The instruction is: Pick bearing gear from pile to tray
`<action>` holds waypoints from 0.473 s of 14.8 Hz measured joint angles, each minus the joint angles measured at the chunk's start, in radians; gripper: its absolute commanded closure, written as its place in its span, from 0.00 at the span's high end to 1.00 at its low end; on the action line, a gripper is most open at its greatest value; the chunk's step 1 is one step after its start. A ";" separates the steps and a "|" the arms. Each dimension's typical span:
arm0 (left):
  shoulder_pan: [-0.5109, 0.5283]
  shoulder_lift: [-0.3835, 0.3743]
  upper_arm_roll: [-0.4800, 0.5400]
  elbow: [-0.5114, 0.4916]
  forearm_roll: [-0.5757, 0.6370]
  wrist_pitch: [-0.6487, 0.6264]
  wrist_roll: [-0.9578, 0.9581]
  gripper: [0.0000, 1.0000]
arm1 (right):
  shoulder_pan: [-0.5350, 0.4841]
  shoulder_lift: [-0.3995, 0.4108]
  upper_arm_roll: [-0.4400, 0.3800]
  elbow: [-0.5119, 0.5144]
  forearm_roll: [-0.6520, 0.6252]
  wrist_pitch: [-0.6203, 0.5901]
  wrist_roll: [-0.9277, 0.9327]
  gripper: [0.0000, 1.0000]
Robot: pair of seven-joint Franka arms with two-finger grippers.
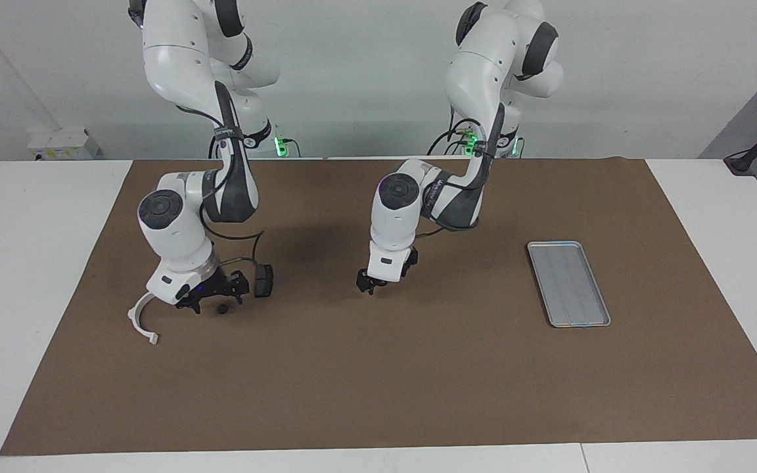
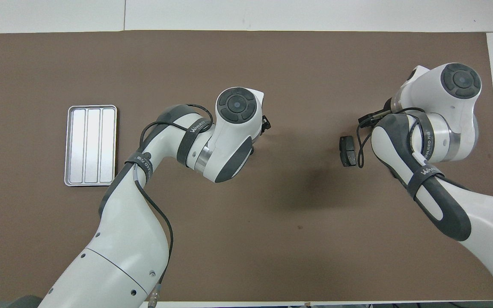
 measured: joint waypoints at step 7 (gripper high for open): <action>-0.009 -0.020 0.000 -0.069 0.000 0.052 -0.012 0.95 | -0.013 0.005 0.002 -0.013 0.000 0.024 -0.015 0.97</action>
